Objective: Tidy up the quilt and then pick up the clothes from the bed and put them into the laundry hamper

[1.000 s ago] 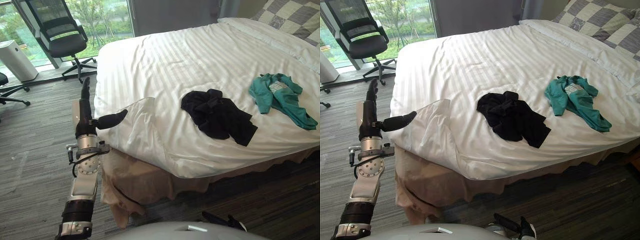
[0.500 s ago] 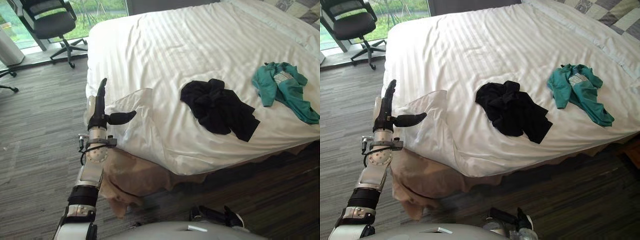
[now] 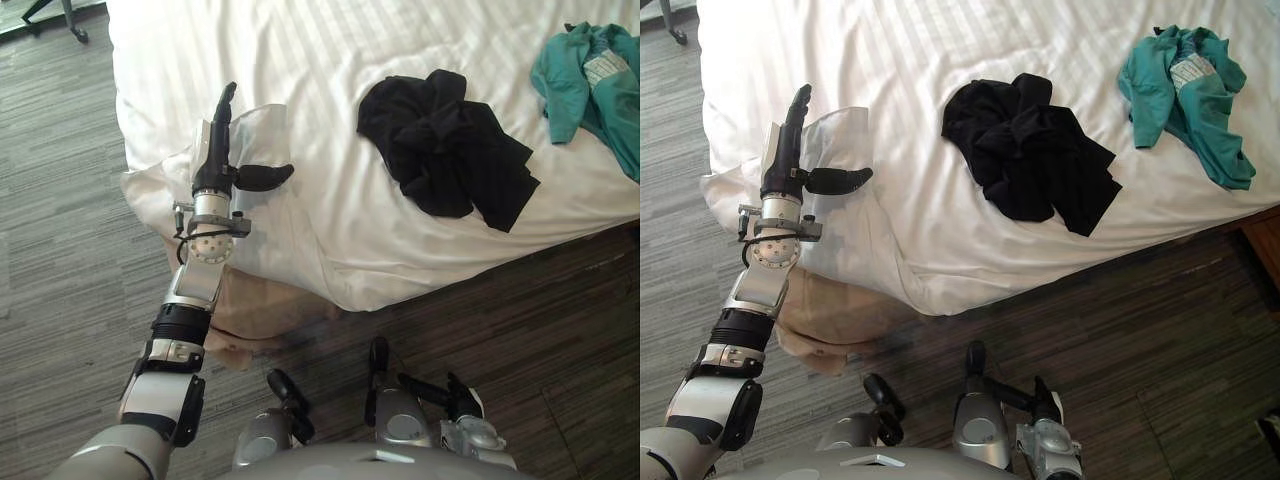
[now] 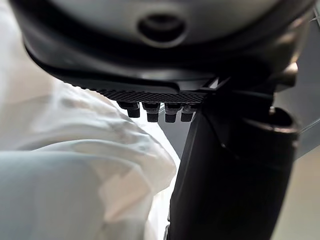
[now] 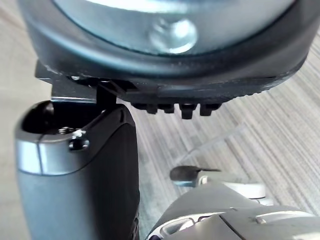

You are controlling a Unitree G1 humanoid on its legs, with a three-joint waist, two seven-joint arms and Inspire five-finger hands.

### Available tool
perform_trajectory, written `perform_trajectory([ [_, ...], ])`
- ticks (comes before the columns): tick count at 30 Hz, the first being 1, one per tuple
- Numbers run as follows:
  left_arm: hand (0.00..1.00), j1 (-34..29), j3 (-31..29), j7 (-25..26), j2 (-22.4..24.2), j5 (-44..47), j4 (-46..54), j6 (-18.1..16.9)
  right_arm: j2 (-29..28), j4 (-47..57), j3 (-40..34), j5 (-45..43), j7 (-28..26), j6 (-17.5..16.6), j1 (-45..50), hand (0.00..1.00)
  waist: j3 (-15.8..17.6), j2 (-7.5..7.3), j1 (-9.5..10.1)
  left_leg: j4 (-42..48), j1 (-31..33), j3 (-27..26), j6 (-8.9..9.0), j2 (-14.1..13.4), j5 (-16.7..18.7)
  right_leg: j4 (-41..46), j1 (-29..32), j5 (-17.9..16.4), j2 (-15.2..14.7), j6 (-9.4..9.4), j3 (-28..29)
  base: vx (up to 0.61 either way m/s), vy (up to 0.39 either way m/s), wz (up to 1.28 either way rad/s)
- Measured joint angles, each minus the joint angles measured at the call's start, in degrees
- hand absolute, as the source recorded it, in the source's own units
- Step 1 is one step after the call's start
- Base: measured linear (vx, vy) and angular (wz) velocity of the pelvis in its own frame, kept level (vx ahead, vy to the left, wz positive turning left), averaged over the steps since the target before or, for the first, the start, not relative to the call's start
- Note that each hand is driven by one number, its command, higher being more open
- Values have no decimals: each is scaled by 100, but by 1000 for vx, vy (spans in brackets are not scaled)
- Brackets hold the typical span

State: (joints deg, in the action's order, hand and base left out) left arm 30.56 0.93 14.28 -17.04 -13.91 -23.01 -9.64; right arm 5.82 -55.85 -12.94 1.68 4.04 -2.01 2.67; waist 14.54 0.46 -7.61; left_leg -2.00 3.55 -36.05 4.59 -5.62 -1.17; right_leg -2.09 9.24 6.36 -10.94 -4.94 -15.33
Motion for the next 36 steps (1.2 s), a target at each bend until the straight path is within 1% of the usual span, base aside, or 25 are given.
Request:
perform_trajectory([
  [3,100,80,82,-1,1,-7,-169,105,-66,53,0,0,44,-13,-53,100,82,-7,0,37,1,-9,-18,1,21,46,22,0,-5,0,17,-36,-7,-2],
  [5,100,80,115,4,2,-85,-236,113,-80,52,-10,0,56,-24,-83,100,103,-8,1,93,1,-26,-27,1,54,77,27,0,-10,0,34,-43,-6,-4],
  [6,0,89,126,6,1,-258,-307,118,-82,52,-10,-1,60,-36,-82,100,103,-8,-2,111,0,-28,-37,4,66,90,26,0,-19,0,36,-44,-2,-3],
  [8,0,101,140,16,0,-368,-421,126,-85,50,-10,-1,94,-53,-82,100,106,-11,3,149,3,-28,-48,6,80,99,21,0,-50,0,28,-51,16,0],
  [11,0,100,152,28,-103,-701,-1138,145,-84,51,-7,-1,133,-74,-84,100,112,0,-3,213,-19,-19,-51,0,87,104,-29,0,-83,0,-9,-55,8,1],
  [13,0,104,138,56,-158,-698,-1443,68,-80,43,-6,-1,136,-73,-84,100,112,1,5,248,-20,-17,-51,-10,88,104,-43,0,-83,0,-14,-76,-9,0],
  [14,0,164,84,67,-185,-677,-1661,-15,-70,37,1,1,136,-71,-84,100,110,5,26,279,-25,-15,-53,-24,95,106,-58,-1,-81,1,-18,-74,-9,0],
  [17,0,338,34,58,-187,-593,-1946,-23,-48,37,20,6,134,-71,-88,100,108,24,64,270,-70,-23,-53,-26,95,104,-90,-3,-81,3,-23,-70,-3,-3],
  [22,0,323,21,44,-186,-164,-2001,-45,23,24,163,11,135,-48,-107,100,100,63,64,53,-105,-23,-49,28,15,85,-54,-4,-75,-1,-49,-30,-1,0],
  [23,0,234,37,0,-186,18,-1831,-46,30,7,178,12,136,-42,-121,100,98,67,59,0,-106,10,-45,36,-29,83,-61,-3,-73,-4,-103,18,-6,11],
  [25,0,84,48,-61,-191,51,-1535,-24,32,-6,178,11,136,-42,-131,100,95,73,50,-34,-107,50,-45,41,-48,76,-80,-4,-69,-5,-162,37,-2,14],
  [28,0,-534,47,-252,-186,191,-640,-21,31,-25,187,11,135,-18,-132,100,94,75,37,-36,-162,198,-45,36,-49,21,-250,-3,-64,-6,-351,64,7,23],
  [29,0,-1054,28,-331,-133,405,-2,-16,31,-27,189,11,130,2,-132,100,92,76,57,-30,-262,262,-43,36,-48,16,-399,-3,-73,-5,-461,54,13,20],
  [30,0,-1239,18,-348,-99,481,203,-15,31,-27,190,11,128,2,-132,100,92,77,69,-30,-296,297,-43,38,-48,15,-449,-4,-76,-5,-504,54,19,21],
  [31,0,-1602,-20,-360,15,535,640,-17,33,-25,192,11,124,2,-132,100,89,79,117,-29,-343,340,-40,42,-46,17,-520,-3,-86,-5,-555,27,16,17],
  [32,0,-1788,-42,-360,86,548,866,-19,37,-27,194,11,121,2,-134,100,89,80,137,-30,-355,357,-39,46,-44,17,-552,-4,-94,-4,-584,29,31,21],
  [33,0,-2168,-111,-375,249,724,1313,-29,44,-30,194,11,106,1,-142,100,87,84,188,-29,-367,408,-37,52,-37,17,-596,-4,-97,-4,-617,18,30,20],
  [34,0,-2334,-158,-384,356,771,1510,-32,51,-37,194,11,94,1,-141,100,86,86,227,-29,-370,442,-36,56,-31,17,-616,-4,-99,-4,-625,8,35,23],
  [35,0,-2660,-246,-403,551,907,1898,-51,70,-83,194,13,68,12,-161,100,84,88,306,-30,-371,495,-35,60,-25,18,-646,-4,-99,-3,-658,-6,22,21],
  [36,0,-2904,-319,-415,650,979,2108,-118,77,-95,197,13,35,16,-177,100,84,89,365,-30,-370,533,-35,66,-24,19,-670,-5,-100,-3,-673,-26,32,23],
])
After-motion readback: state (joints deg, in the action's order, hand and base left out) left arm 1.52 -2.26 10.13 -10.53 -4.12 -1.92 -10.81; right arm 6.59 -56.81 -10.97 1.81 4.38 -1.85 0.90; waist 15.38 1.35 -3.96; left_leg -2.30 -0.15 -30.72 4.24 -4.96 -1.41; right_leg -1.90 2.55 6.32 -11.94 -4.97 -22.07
